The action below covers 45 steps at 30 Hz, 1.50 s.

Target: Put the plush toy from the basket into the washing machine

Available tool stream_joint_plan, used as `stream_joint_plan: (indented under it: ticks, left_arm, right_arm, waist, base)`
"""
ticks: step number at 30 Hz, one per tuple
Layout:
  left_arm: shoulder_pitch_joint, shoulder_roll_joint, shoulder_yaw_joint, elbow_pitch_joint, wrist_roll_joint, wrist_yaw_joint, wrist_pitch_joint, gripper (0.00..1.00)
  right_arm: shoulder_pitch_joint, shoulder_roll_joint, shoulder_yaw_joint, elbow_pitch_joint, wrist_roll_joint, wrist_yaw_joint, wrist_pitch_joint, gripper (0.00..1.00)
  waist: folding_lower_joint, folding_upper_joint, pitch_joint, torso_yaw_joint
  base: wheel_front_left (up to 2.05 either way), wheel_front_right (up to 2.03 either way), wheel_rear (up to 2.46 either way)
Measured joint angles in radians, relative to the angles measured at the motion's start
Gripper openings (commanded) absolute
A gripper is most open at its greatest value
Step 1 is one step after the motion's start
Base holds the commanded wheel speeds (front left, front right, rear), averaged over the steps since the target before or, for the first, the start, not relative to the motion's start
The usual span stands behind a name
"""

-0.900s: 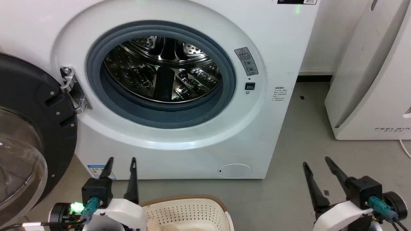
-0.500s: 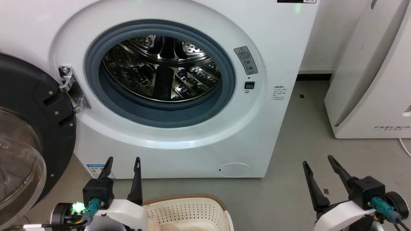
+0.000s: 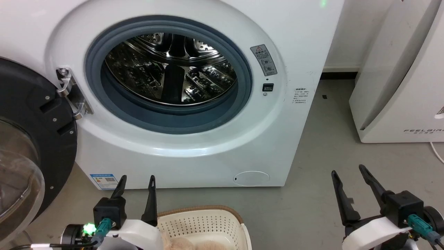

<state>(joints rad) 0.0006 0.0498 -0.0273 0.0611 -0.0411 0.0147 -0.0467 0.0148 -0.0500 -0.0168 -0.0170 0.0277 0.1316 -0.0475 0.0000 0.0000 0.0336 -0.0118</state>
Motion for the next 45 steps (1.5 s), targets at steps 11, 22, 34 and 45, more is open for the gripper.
stream_joint_plan:
  ticks: [11,22,34,45]
  left_arm:
    - [-0.016,0.000,-0.011,0.068,-0.022,0.001,-0.024,1.00]
    - [-0.069,0.001,-0.014,0.180,-0.034,-0.001,-0.046,1.00]
    - [-0.162,0.025,-0.015,0.344,-0.042,-0.015,-0.070,1.00]
    - [-0.248,0.045,-0.016,0.525,-0.061,-0.015,-0.094,1.00]
  right_arm:
    - [-0.001,0.000,0.002,-0.020,-0.001,0.000,-0.025,1.00]
    - [-0.027,0.000,0.002,-0.044,0.000,0.000,-0.045,1.00]
    - [-0.051,0.000,-0.001,-0.069,0.009,0.000,-0.071,1.00]
    - [-0.085,0.000,-0.005,-0.087,0.035,0.000,-0.092,1.00]
  waist:
    - [0.0000,0.0000,0.041,-0.011]
    - [0.0000,0.0000,0.112,-0.025]
    - [0.0001,0.0000,0.214,-0.049]
    - [0.0001,0.0000,0.308,-0.068]
  base:
    - [0.00,0.00,0.00]
    - [0.00,0.00,0.00]
    - [0.00,0.00,0.00]
    - [0.00,0.00,0.00]
